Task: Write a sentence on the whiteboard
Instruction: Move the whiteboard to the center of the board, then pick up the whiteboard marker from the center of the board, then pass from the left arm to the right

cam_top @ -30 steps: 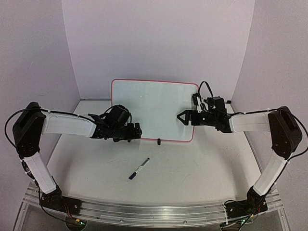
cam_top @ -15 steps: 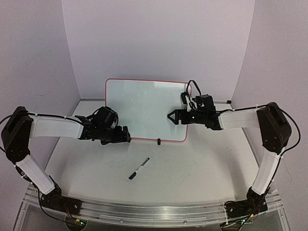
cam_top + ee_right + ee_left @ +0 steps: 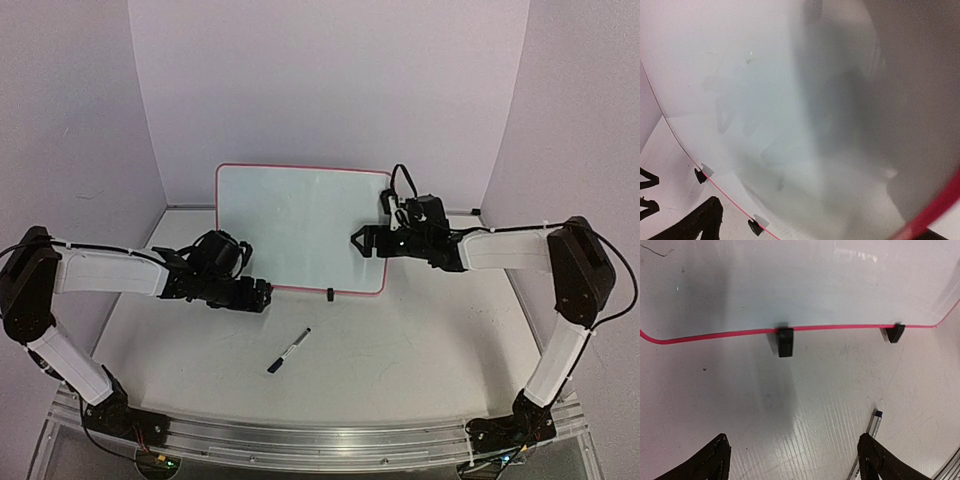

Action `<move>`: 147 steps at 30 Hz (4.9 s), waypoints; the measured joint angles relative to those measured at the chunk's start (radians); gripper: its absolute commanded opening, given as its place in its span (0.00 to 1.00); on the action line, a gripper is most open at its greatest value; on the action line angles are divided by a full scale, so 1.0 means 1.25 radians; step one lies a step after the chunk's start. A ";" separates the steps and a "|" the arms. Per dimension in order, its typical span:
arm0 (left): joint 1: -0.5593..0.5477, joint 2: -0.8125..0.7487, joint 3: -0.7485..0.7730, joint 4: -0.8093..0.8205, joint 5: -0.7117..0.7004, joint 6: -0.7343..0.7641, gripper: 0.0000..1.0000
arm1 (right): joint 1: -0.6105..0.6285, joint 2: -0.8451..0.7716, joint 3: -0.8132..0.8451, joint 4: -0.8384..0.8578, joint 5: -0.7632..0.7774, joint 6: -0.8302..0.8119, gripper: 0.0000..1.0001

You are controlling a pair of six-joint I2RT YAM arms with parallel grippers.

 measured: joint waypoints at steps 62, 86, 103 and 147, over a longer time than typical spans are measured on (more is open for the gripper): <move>-0.314 0.014 0.012 -0.123 0.069 0.139 0.00 | -0.004 -0.443 -0.114 -0.470 -0.365 0.036 0.92; -0.322 -0.030 0.125 -0.105 0.305 0.216 0.00 | 0.115 -0.180 -0.093 -0.449 -0.747 0.077 0.64; -0.331 -0.030 0.125 -0.058 0.342 0.200 0.00 | 0.173 -0.169 -0.094 -0.349 -0.772 0.147 0.46; -0.319 -0.125 0.058 -0.047 0.220 0.162 0.87 | 0.204 -0.156 -0.087 -0.407 -0.724 0.085 0.00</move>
